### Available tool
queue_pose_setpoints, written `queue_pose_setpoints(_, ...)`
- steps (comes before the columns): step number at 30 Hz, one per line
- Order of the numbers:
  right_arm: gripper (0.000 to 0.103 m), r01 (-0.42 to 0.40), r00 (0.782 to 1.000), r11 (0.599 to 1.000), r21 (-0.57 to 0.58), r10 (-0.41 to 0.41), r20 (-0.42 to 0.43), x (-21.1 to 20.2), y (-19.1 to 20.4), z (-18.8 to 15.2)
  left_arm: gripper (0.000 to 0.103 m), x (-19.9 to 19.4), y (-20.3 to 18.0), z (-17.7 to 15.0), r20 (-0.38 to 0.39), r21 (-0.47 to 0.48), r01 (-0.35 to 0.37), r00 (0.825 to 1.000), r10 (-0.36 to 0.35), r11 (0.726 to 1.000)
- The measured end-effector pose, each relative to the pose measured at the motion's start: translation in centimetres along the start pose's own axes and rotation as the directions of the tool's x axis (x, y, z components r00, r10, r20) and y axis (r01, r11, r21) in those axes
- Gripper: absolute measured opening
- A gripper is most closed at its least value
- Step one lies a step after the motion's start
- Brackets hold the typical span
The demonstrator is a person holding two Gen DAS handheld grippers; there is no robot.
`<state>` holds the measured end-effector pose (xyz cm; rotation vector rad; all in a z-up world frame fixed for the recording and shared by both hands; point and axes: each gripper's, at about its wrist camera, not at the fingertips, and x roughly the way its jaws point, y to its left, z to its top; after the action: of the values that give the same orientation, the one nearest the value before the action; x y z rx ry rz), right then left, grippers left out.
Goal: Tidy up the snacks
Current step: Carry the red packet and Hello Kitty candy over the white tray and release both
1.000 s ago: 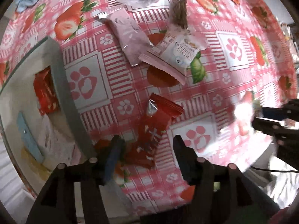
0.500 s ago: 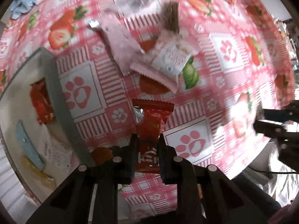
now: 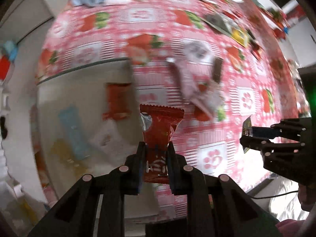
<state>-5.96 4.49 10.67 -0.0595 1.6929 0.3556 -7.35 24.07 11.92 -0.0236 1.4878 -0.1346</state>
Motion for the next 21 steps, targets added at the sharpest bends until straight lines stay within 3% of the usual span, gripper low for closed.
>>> queue_pose_setpoints(11,0.026,-0.025,1.0,0.982,-0.185,0.026,0.0,0.9,10.3,4.8,0.022,-0.3,8.0,-3.2,-0.022,-0.196,-0.057,0.998,0.054,0.979)
queue_pose_setpoints(21,0.026,-0.071,0.995,0.943,-0.325,0.047,-0.082,4.2,18.4,4.7,0.022,1.5,11.4,-6.9,-0.106,-0.273,-0.062,0.994,0.034,0.96)
